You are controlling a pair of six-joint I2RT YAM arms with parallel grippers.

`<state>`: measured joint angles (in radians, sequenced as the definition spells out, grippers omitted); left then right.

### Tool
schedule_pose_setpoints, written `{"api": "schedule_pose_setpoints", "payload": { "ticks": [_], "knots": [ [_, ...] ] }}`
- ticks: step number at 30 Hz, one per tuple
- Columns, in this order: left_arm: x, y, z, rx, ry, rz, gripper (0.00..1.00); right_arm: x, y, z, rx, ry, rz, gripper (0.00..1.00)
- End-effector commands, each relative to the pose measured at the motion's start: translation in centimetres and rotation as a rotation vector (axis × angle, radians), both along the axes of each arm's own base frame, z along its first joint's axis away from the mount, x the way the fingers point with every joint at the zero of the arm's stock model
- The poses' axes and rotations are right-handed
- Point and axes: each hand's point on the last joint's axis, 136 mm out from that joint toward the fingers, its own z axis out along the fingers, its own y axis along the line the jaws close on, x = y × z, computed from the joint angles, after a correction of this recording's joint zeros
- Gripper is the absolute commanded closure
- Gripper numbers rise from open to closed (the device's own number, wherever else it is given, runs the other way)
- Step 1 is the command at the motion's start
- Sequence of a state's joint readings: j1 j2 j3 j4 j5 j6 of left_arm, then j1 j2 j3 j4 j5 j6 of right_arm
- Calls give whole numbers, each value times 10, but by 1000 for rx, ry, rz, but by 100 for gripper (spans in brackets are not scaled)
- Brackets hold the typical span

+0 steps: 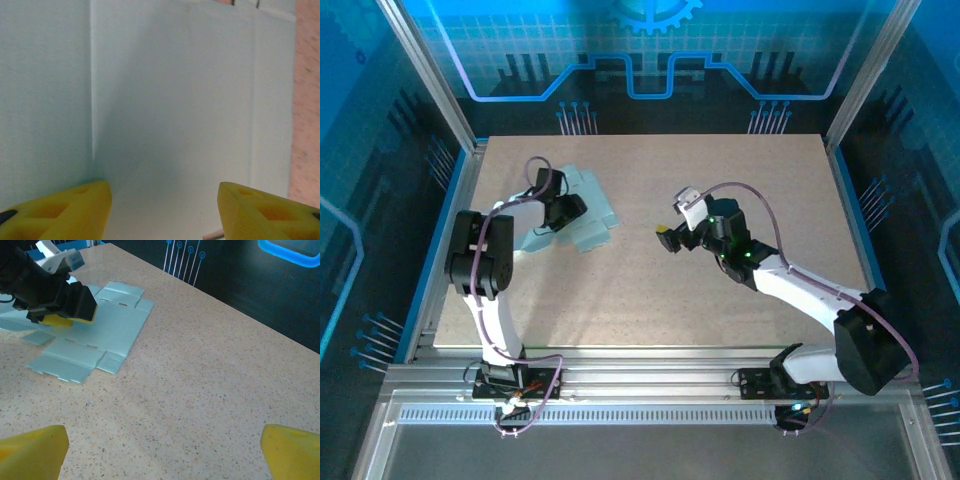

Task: Fold the paper box

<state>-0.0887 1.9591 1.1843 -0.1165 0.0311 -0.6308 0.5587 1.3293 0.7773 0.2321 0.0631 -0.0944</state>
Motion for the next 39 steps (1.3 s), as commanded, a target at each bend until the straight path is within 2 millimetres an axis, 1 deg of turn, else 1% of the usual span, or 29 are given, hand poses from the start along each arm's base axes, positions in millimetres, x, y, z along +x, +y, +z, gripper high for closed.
{"api": "schedule_pose_setpoints", "payload": {
  "ticks": [1, 3, 6, 10, 12, 16, 17, 19, 22, 24, 27, 30, 32, 34, 36, 38, 39],
  "knots": [
    [-33, -49, -38, -114, 151, -74, 40, 4, -7, -3, 51, 44, -35, 0],
    [-38, -67, -40, -129, 156, -102, 40, 7, -15, -4, 88, 74, -70, 0],
    [-43, -100, -41, -161, 156, -145, 40, 12, -30, -8, 166, 134, -130, 0],
    [-53, -152, -41, -231, 152, -167, 39, 16, -55, -18, 270, 220, -219, 0],
    [-58, -176, -39, -255, 152, -183, 38, 16, -66, -22, 301, 253, -254, 0],
    [-76, -226, -35, -294, 165, -236, 36, 10, -81, -26, 345, 287, -287, 0],
    [-80, -235, -33, -298, 162, -242, 36, 8, -83, -27, 351, 294, -292, 0],
    [-84, -248, -29, -301, 153, -249, 36, 4, -89, -28, 358, 301, -304, 0],
    [-79, -260, -17, -314, 120, -269, 36, -2, -98, -31, 383, 328, -336, 0],
    [-73, -266, -3, -320, 87, -289, 36, -5, -104, -33, 416, 351, -350, 0],
    [-63, -267, 29, -302, -1, -325, 34, -8, -112, -36, 476, 411, -373, 0],
    [-54, -257, 64, -256, -90, -352, 31, -9, -123, -42, 540, 482, -414, 0],
    [-50, -244, 78, -211, -132, -364, 29, -10, -128, -47, 581, 530, -423, 0],
    [-47, -226, 81, -162, -145, -365, 29, -9, -128, -51, 616, 581, -411, 0],
    [-45, -208, 80, -127, -144, -369, 30, -7, -126, -57, 644, 654, -388, 0],
    [-46, -188, 71, -74, -120, -380, 33, -4, -122, -64, 667, 727, -359, 0],
    [-47, -181, 67, -44, -107, -392, 38, -2, -121, -68, 672, 756, -353, 0]
  ]
}}
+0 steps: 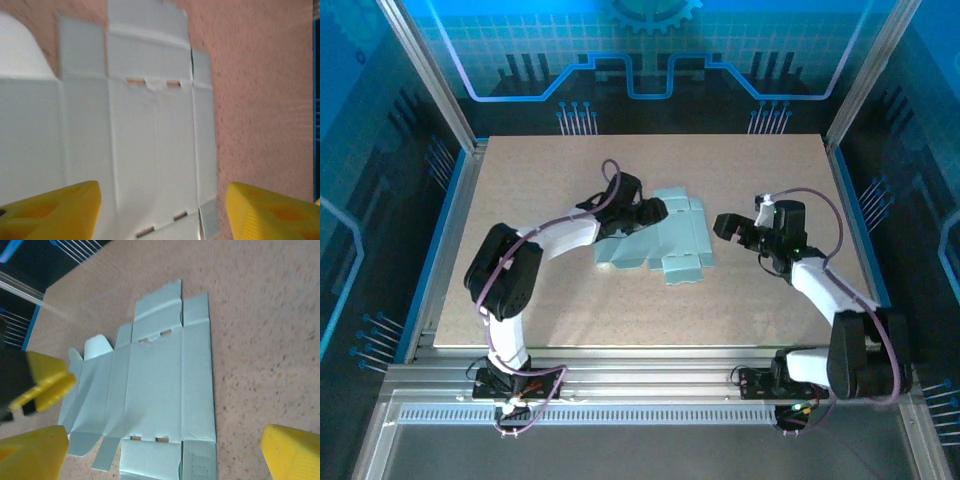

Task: Fold the paper box

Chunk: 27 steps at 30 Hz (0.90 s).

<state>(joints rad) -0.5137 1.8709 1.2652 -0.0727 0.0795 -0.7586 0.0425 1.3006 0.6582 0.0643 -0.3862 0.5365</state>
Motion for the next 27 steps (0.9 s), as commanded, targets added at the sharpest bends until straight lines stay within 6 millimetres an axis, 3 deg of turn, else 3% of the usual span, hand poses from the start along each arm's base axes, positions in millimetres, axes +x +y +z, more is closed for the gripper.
{"api": "schedule_pose_setpoints", "payload": {
  "ticks": [1, 5, 9, 15, 18, 27],
  "knots": [
    [-10, 42, -20, 179, 35, -35, 43, 0, 13, -7, 120, 117, 71, 0],
    [-23, 74, -40, 343, 66, -40, 53, 10, 15, -17, 140, 164, 66, 0],
    [-32, 91, -63, 426, 115, -43, 62, 16, 20, -31, 150, 208, 84, 0],
    [-42, 85, -93, 394, 178, -77, 70, 25, 33, -56, 169, 290, 138, 0],
    [-45, 88, -105, 410, 198, -84, 77, 33, 42, -58, 173, 289, 173, 0],
    [-60, 94, -139, 332, 294, -85, 79, 33, 51, -77, 223, 335, 224, 0]
  ]
}}
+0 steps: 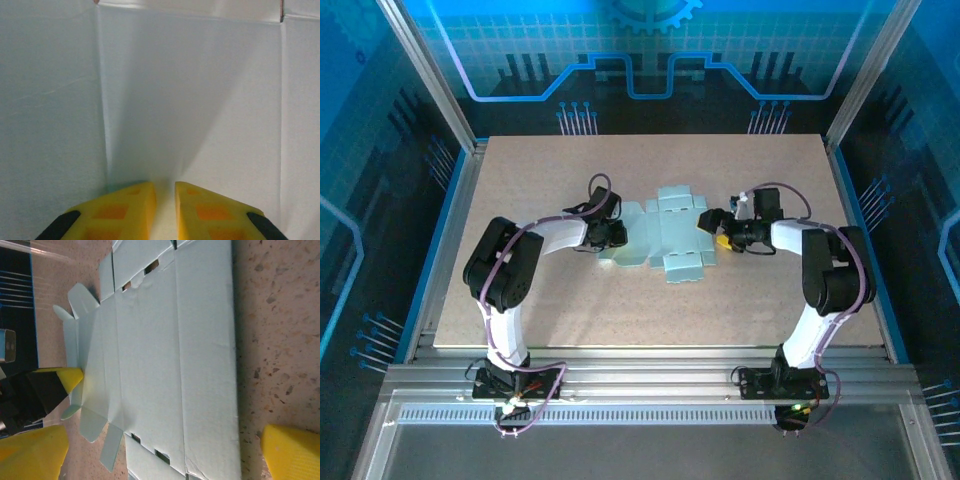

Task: Fold the paper box

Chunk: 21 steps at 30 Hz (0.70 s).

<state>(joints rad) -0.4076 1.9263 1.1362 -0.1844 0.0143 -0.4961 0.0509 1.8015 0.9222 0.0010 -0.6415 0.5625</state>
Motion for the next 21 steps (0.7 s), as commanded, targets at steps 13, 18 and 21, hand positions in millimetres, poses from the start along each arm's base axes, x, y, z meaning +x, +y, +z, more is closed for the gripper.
{"api": "schedule_pose_setpoints", "payload": {
  "ticks": [13, 18, 21],
  "knots": [
    [-38, 11, -57, 20, 173, -3, 79, 5, 23, 10, 149, -61, 103, 25],
    [-39, 11, -57, 16, 172, -5, 78, 6, 18, 8, 107, -64, 91, 51],
    [-38, 12, -54, 18, 165, -5, 78, 5, 16, 6, 84, -63, 86, 59]
  ]
}}
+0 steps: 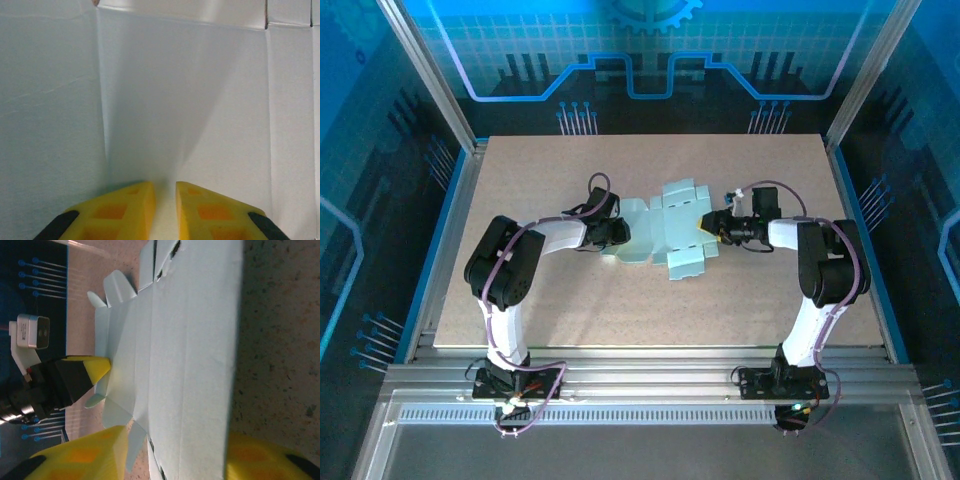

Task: Fold the paper box

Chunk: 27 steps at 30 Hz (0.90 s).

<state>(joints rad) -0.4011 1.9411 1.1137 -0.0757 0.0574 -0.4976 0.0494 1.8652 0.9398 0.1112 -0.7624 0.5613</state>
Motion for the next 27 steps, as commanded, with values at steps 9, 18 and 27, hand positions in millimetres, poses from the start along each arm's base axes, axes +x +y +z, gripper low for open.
{"api": "schedule_pose_setpoints", "payload": {
  "ticks": [9, 18, 27],
  "knots": [
    [-44, 16, -37, 50, 164, 0, 74, -6, -12, -1, -207, -15, 13, 89],
    [-30, 13, 32, 14, -29, 18, 58, -14, -22, -3, -458, -18, 126, 100],
    [-5, 31, 68, 27, -136, 49, 27, -10, -36, 9, -700, -116, 173, 100]
  ]
}}
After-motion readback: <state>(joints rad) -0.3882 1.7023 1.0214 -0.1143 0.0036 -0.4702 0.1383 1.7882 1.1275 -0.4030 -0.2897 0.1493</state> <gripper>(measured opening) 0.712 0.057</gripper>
